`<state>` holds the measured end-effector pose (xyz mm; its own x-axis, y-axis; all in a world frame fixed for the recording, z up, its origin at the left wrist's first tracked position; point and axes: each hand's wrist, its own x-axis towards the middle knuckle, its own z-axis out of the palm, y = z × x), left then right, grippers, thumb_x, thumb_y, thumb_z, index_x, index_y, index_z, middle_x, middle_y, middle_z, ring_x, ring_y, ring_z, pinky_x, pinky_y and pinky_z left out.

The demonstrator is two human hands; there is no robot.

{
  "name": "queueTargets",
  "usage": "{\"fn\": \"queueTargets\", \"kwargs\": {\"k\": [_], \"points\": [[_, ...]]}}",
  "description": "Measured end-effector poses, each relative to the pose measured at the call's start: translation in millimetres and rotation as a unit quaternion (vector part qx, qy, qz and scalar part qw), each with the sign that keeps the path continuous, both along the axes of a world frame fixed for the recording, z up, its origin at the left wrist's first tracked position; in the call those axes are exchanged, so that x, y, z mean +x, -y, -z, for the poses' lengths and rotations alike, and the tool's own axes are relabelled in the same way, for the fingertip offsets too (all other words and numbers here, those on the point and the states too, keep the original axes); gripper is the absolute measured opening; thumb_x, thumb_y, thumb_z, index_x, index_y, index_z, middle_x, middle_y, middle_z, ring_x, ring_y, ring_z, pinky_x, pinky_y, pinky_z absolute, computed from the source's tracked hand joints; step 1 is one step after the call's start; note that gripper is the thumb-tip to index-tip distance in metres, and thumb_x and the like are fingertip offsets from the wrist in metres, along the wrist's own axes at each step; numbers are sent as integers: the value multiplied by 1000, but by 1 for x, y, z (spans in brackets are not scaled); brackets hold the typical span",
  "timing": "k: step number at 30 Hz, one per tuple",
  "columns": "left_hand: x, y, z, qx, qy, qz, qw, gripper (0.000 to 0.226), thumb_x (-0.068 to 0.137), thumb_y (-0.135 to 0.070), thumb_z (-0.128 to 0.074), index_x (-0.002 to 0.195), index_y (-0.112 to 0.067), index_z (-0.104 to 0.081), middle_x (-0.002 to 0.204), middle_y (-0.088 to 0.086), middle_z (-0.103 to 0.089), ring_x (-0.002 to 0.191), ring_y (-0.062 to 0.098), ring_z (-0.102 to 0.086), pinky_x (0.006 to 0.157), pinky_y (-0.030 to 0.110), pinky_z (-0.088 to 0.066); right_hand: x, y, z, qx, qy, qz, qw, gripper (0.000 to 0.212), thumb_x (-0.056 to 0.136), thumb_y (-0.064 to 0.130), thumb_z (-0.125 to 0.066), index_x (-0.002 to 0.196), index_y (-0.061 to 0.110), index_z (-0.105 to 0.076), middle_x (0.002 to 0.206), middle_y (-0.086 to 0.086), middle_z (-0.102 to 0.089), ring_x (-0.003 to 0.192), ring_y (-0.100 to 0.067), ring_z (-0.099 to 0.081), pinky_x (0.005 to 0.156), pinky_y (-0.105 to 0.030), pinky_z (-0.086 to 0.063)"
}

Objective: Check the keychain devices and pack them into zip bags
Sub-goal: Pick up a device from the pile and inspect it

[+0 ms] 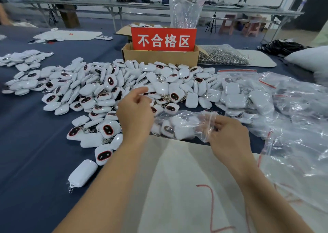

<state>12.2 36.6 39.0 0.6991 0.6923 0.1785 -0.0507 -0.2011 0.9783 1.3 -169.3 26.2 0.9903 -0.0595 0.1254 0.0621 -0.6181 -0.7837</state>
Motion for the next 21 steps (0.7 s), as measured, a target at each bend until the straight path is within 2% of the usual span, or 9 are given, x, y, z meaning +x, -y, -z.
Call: {"fn": "queueTargets", "kwargs": {"k": [2,4,6,9,11,13,14,16,21], "points": [[5,-9,5,-19,-25,-7,999,34,91,-6,-59,100,-34,-77,78,-14,-73,52,-7,-59,42,7,-39,-2,-1,-1,-2,15,35,999,26,88,20,-68,96,43,-78,80,15,-77,77,-16,-70,72,-37,-58],[8,-10,7,-7,-47,13,999,45,88,0,-52,92,-38,-74,79,-19,-73,61,-12,-62,44,5,-40,-2,0,-3,12,60,88,994,15,90,21,-66,84,31,-76,73,13,-75,74,-10,-70,73,-32,-56],[8,-7,7,25,-65,57,996,54,82,5,-47,89,-41,-74,83,-27,-72,69,-13,-63,48,6,-41,-1,3,-4,36,93,133,986,18,91,20,-65,82,33,-75,75,16,-74,71,-2,-67,78,-30,-55],[5,7,9,94,-81,164,979,57,77,3,-51,94,-45,-76,97,-30,-73,92,-16,-63,76,15,-54,4,15,-1,20,73,120,990,37,91,7,-57,112,31,-76,107,6,-75,98,-13,-68,99,-34,-52],[-1,20,8,129,-101,249,955,50,73,-15,-59,107,-47,-76,109,-37,-69,103,-19,-59,94,28,-56,9,20,2,-60,38,48,996,56,90,-2,-54,136,27,-66,136,-5,-63,127,-24,-55,109,-31,-39],[-6,32,11,214,-139,322,912,59,68,-42,-64,127,-47,-68,121,-33,-67,114,-9,-59,105,29,-48,13,19,5,-116,23,-34,992,65,90,-5,-55,148,23,-54,148,-7,-51,137,-31,-43,111,-31,-33],[-8,38,14,278,-156,341,884,68,68,-53,-64,136,-45,-62,130,-26,-66,121,-1,-58,107,28,-43,14,18,7,-141,15,-65,988,66,91,-2,-58,151,23,-49,150,-6,-47,140,-32,-40,114,-37,-34],[-8,42,21,378,-160,339,847,75,76,-56,-69,146,-37,-53,140,-15,-62,129,11,-54,108,30,-39,16,19,11,-174,2,-94,980,68,92,4,-61,154,25,-44,153,-2,-44,144,-31,-35,117,-45,-34],[-2,28,23,386,-153,249,875,78,81,-26,-81,149,-36,-44,125,-11,-67,107,10,-56,92,31,-44,15,24,13,-131,44,6,990,56,88,8,-67,143,21,-59,144,-2,-57,135,-22,-46,106,-27,-33]]}}
